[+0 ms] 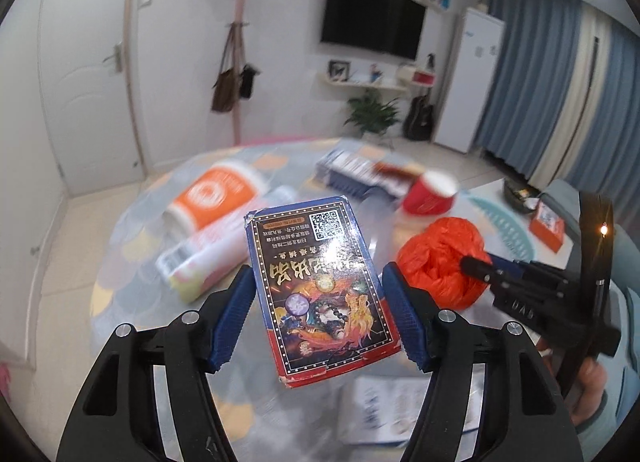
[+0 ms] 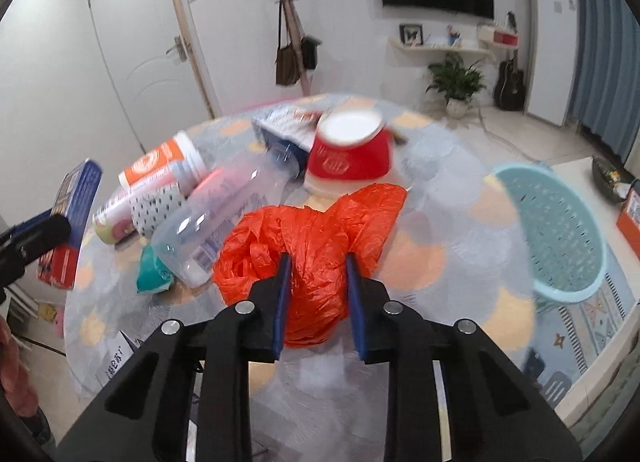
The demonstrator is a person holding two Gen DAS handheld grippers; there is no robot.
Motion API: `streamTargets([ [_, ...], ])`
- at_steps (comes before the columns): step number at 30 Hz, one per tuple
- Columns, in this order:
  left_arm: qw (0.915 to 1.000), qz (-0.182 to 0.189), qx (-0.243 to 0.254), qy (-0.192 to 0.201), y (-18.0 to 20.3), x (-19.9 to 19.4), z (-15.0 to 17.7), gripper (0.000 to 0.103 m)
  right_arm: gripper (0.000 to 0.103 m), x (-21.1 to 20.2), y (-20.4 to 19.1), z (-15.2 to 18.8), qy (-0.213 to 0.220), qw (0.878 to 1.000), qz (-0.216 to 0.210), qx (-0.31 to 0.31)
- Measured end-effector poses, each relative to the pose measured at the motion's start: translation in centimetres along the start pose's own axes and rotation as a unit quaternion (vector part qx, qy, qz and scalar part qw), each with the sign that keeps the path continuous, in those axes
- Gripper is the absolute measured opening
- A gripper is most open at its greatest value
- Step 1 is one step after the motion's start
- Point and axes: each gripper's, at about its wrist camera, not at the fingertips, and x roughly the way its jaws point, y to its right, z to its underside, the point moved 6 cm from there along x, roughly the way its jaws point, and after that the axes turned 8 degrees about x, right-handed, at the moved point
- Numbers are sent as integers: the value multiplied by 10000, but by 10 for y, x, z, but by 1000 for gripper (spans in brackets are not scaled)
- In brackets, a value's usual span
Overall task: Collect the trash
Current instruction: 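Carry the card box and orange bag over the light blue basket with both grippers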
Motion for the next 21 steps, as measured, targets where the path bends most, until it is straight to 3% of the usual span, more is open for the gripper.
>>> streamTargets([
  [8, 9972, 336, 572, 333, 57, 9, -54, 64, 23, -54, 46, -44, 798, 9958, 354, 256],
  [12, 9936, 448, 936, 447, 101, 21, -86, 64, 23, -65, 90, -66, 878, 9921, 392, 810],
  [17, 9880, 746, 1273, 453, 158, 50, -119, 64, 23, -70, 153, -91, 1013, 9818, 949, 1294],
  [21, 9844, 979, 1440, 246, 199, 92, -132, 64, 23, -58, 203, -103, 991, 9729, 1260, 1663],
])
